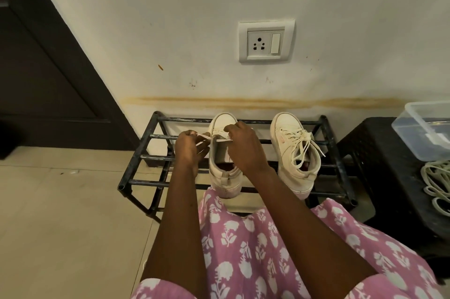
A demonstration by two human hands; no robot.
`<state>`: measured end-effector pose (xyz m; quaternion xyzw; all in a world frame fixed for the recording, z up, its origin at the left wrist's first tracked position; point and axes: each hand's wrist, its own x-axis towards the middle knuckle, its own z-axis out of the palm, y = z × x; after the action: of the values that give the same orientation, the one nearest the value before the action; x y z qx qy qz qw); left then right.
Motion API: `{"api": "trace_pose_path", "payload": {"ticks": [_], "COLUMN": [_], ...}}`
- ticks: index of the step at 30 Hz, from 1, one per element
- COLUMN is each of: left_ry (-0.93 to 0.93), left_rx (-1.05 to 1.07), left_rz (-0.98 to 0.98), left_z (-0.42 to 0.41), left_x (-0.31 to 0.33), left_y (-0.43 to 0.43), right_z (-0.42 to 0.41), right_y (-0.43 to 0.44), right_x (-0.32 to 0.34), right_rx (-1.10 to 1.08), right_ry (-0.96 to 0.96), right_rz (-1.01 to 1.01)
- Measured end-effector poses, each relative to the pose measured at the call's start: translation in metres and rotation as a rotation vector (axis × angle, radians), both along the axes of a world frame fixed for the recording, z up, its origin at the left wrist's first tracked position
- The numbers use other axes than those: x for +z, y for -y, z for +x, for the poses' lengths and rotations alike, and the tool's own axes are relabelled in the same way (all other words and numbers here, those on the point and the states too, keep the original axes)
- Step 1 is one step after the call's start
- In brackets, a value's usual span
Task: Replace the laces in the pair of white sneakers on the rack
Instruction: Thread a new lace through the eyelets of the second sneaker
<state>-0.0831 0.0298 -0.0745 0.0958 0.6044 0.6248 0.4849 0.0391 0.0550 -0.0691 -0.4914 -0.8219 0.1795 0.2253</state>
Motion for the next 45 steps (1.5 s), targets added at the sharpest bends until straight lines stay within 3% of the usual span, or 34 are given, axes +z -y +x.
{"api": "trace_pose_path", "payload": {"ticks": [4, 8, 10, 13, 15, 19, 23, 29, 33, 36, 40, 43, 45], "left_ry": [0.091, -0.179, -0.459, -0.932, -0.984, -0.877, -0.783, -0.83, -0.842, -0.922, -0.834, -0.809, -0.819], "left_rx": [0.128, 0.137, -0.085, -0.655, -0.758, -0.599, -0.181, 0.305, 0.227, -0.038, -0.402, -0.615, -0.63], "left_rz": [0.069, 0.074, 0.062, -0.164, -0.216, -0.303, -0.486, -0.79, -0.938, -0.756, -0.219, -0.113, -0.086], "left_z": [-0.006, -0.021, -0.031, -0.036, -0.04, -0.058, -0.081, -0.118, -0.124, -0.113, -0.07, -0.038, -0.028], "left_x": [0.006, 0.009, 0.012, 0.013, 0.012, 0.011, 0.011, 0.012, 0.014, 0.011, 0.014, 0.02, 0.018], "left_y": [-0.002, -0.003, -0.003, 0.005, 0.011, 0.02, 0.033, 0.061, 0.067, 0.055, 0.03, 0.019, 0.015], "right_z": [0.008, 0.016, 0.02, 0.025, 0.029, 0.034, 0.036, 0.033, 0.03, 0.026, 0.019, 0.015, 0.014], "right_y": [-0.003, -0.006, -0.008, -0.012, -0.016, -0.019, -0.019, -0.018, -0.018, -0.017, -0.018, -0.017, -0.016], "right_x": [-0.002, 0.006, 0.009, 0.014, 0.018, 0.024, 0.025, 0.027, 0.028, 0.029, 0.032, 0.033, 0.032], "right_rx": [-0.046, -0.081, -0.057, -0.033, -0.055, -0.07, -0.106, -0.095, -0.075, -0.065, -0.05, -0.041, -0.035], "right_ry": [-0.029, -0.075, -0.033, 0.032, 0.039, 0.178, 0.239, 0.251, 0.201, 0.19, 0.235, 0.265, 0.279], "right_rz": [-0.054, -0.135, -0.145, -0.152, -0.161, -0.026, 0.07, 0.11, 0.103, 0.13, 0.171, 0.195, 0.201]}}
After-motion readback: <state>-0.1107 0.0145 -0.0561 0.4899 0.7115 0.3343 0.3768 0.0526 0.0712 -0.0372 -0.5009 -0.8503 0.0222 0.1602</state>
